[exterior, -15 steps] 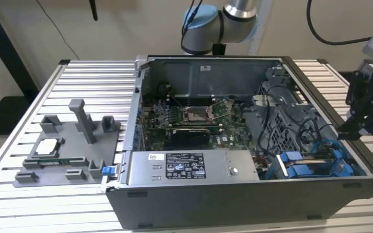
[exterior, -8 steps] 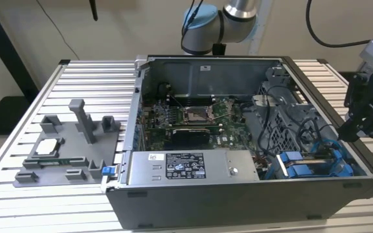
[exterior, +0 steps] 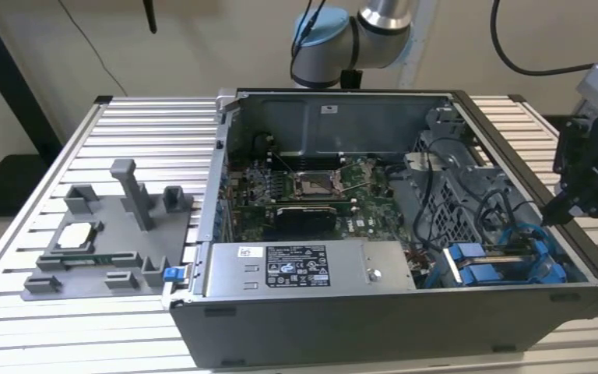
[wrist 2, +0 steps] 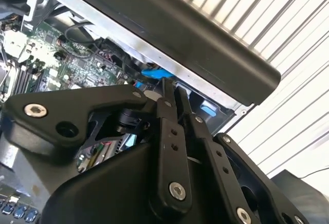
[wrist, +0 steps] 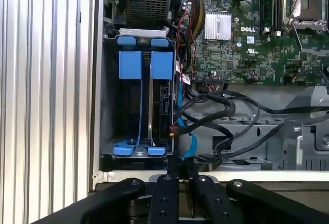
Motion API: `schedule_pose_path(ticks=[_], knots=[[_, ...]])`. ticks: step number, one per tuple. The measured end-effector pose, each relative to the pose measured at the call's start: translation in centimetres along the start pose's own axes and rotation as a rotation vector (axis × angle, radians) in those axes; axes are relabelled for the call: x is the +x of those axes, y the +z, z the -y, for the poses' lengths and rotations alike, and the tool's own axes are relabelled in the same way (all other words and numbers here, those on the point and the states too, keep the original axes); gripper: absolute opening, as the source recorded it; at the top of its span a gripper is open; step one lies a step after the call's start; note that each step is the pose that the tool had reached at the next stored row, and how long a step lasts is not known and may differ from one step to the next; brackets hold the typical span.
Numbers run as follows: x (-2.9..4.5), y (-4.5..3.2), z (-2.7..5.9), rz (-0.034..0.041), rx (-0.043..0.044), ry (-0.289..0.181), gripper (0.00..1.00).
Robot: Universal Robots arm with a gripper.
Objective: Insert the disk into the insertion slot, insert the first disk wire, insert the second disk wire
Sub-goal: 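Insert the second disk wire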
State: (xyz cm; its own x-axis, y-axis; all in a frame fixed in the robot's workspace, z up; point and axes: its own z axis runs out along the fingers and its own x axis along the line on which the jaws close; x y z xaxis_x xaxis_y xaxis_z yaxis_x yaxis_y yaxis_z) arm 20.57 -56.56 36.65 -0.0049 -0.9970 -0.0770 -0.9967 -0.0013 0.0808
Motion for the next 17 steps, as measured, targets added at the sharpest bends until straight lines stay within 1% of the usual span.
schedule_pose_path(ticks=[9, 11, 12, 17], knots=[[0.0, 0.0, 0.0, 0.0073, 0.0, -0.001, 0.0], [0.01, 0.0, -0.06, 0.0074, -0.0003, 0.0, 0.0], [0.0, -0.1, -0.08, 0.0073, -0.0006, 0.0, 0.0], [-0.09, -1.17, -0.37, 0.0075, -0.0007, 0.0, 0.0]])
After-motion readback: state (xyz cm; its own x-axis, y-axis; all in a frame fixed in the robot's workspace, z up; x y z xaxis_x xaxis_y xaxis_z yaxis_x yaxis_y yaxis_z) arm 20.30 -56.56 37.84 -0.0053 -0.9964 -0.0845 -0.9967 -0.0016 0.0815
